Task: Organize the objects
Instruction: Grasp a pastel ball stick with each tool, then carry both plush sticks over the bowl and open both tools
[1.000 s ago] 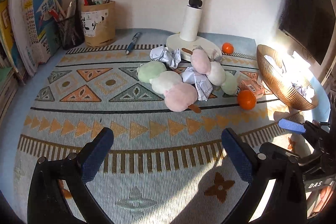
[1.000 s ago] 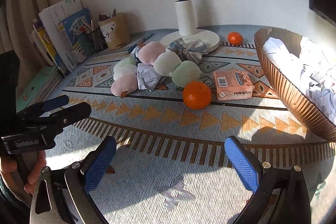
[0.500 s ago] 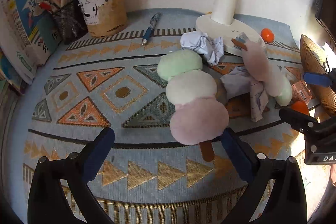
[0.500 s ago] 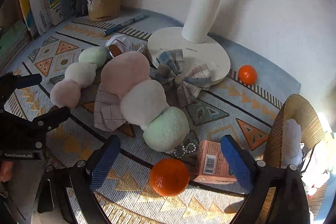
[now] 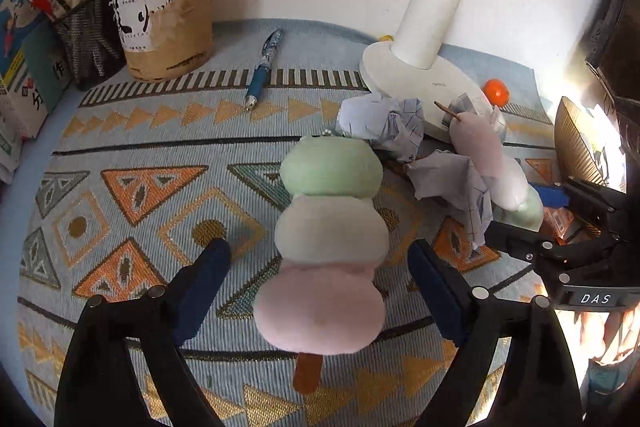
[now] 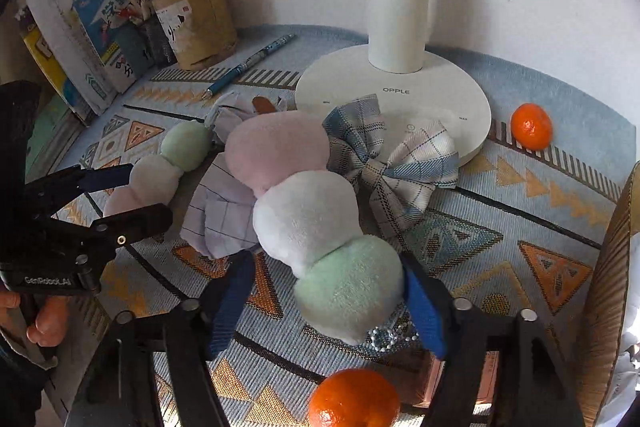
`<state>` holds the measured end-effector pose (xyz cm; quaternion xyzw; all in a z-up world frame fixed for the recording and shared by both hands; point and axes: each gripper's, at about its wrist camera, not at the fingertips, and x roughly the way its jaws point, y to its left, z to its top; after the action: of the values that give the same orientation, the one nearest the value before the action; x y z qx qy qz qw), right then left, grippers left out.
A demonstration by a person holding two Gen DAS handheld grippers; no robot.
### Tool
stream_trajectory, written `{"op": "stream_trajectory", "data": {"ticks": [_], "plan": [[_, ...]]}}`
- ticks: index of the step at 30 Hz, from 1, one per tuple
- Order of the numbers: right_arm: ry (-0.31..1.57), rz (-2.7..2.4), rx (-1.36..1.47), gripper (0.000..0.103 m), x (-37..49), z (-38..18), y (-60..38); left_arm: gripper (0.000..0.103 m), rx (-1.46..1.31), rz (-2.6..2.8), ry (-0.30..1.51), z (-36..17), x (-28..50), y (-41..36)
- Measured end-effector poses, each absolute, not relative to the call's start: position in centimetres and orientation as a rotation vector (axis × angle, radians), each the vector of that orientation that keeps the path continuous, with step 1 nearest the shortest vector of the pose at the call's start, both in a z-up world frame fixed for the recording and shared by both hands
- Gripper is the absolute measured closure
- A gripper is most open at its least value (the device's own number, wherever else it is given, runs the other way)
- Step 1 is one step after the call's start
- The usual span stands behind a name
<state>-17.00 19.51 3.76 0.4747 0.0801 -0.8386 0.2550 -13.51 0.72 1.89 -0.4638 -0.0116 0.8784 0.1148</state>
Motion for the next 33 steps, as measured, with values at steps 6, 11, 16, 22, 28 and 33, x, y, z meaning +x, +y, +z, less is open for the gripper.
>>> {"op": "stream_trajectory", "data": {"ticks": [6,11,16,22,28,33], "plan": [[0.085,-2.349,1.237,0.059,-16.3,6.0,21.8,0.056,-1.335,2.592,-0.065,2.6,-12.5,-0.4],[-0.003,-2.435,1.143,0.059,-11.8,11.0,25.0,0.057,-1.183,2.624,-0.188,5.2,-7.9,-2.7],[-0.116,-2.48,1.217,0.059,-4.1,10.3,26.2,0.057,-1.084,2.557,-0.377,6.0,-2.3,-2.7],[-0.144,-2.634,1.349,0.059,1.1,5.6,26.8,0.057,-1.08,2.604,-0.278,4.6,0.3,0.8],[-0.143,-2.5,1.413,0.046,1.5,4.3,25.4,0.056,-0.956,2.648,-0.224,4.3,1.8,1.1],[-0.123,-2.523,1.318,0.028,3.3,4.7,25.2,0.056,-0.954,2.613,-0.277,4.2,1.8,0.7]]}}
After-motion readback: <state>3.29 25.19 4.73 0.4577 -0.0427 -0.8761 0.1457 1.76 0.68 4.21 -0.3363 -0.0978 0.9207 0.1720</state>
